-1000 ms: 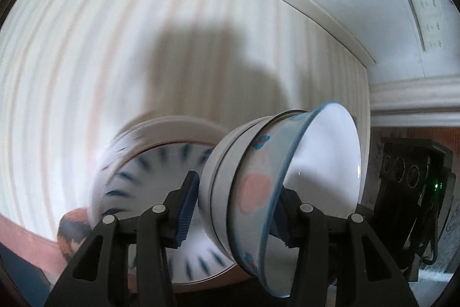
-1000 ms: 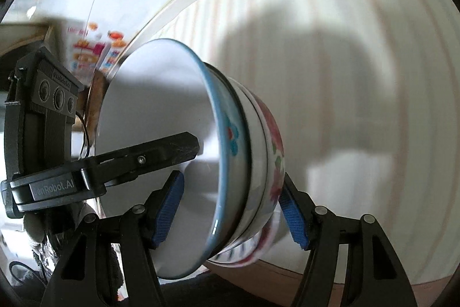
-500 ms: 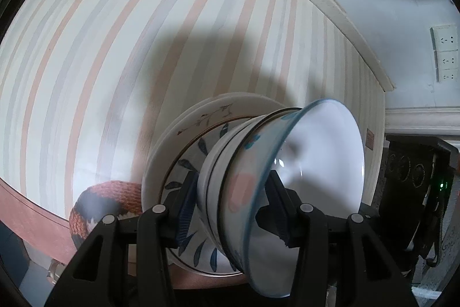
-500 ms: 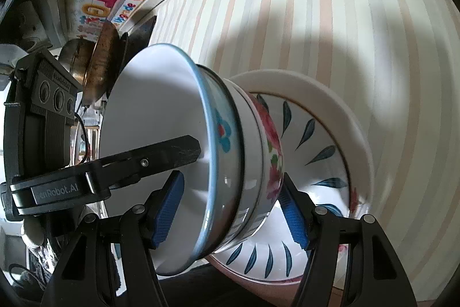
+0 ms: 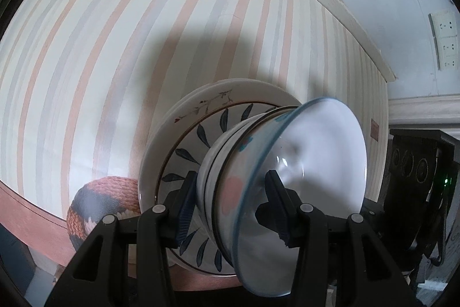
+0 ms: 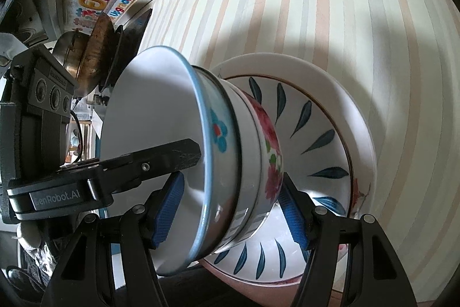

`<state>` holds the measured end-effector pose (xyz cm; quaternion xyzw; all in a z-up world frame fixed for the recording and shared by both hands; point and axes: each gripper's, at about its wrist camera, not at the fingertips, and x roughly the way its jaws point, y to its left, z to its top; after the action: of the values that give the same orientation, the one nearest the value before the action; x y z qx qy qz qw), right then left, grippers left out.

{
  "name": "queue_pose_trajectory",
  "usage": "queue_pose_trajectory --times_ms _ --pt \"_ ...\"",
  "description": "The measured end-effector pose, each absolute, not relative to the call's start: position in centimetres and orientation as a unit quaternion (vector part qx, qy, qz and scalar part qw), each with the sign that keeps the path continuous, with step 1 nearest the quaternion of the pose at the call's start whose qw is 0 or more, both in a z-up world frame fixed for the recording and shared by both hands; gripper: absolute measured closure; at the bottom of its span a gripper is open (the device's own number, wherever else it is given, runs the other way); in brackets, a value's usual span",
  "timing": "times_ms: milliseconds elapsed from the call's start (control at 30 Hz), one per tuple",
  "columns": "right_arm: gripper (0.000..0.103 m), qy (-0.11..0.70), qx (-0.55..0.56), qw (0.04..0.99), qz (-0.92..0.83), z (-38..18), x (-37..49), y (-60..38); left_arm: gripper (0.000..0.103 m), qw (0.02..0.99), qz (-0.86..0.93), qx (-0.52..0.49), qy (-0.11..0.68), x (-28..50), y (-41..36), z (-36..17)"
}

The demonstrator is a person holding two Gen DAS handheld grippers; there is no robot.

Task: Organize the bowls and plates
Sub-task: 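Lift the bowl stack with the left tool and carry it over the plate stack, then lower the bowl stack onto the plates and open the left tool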

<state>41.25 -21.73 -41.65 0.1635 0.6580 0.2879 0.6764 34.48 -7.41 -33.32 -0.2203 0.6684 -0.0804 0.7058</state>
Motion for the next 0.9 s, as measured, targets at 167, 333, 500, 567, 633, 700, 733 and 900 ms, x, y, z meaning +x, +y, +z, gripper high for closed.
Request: queue_pose_trajectory --times_ms 167,333,500,567,633,700,733,900 --pt "0.035 0.662 0.158 0.678 0.279 -41.8 40.6 -22.4 0.058 0.719 -0.085 -0.185 0.665 34.2 -8.3 -33.1" --pt "0.035 0.658 0.150 0.685 0.275 -41.3 40.0 -22.7 0.058 0.730 -0.080 -0.159 0.660 34.0 -8.7 -32.4" --pt "0.035 0.641 0.130 0.708 0.266 -39.3 39.0 -23.4 0.058 0.757 -0.071 -0.117 0.639 32.8 -8.8 -30.0" --pt "0.035 0.632 0.121 0.720 0.260 -38.1 38.3 -23.6 0.058 0.773 -0.068 -0.097 0.623 32.0 -8.7 -28.4" --pt "0.035 0.625 0.117 0.729 0.251 -36.9 37.5 -23.8 0.058 0.785 -0.069 -0.081 0.611 31.1 -8.5 -27.2" --pt "0.035 0.615 0.117 0.742 0.241 -35.5 36.7 -24.2 0.058 0.795 -0.066 -0.066 0.599 30.4 -8.2 -26.2" --pt "0.034 0.609 0.117 0.749 0.234 -34.8 36.2 -24.4 0.057 0.803 -0.064 -0.059 0.589 29.9 -8.1 -25.6" --pt "0.013 0.569 0.096 0.795 0.188 -30.2 33.0 -24.8 0.022 0.832 -0.051 -0.036 0.551 28.5 -7.3 -23.3"
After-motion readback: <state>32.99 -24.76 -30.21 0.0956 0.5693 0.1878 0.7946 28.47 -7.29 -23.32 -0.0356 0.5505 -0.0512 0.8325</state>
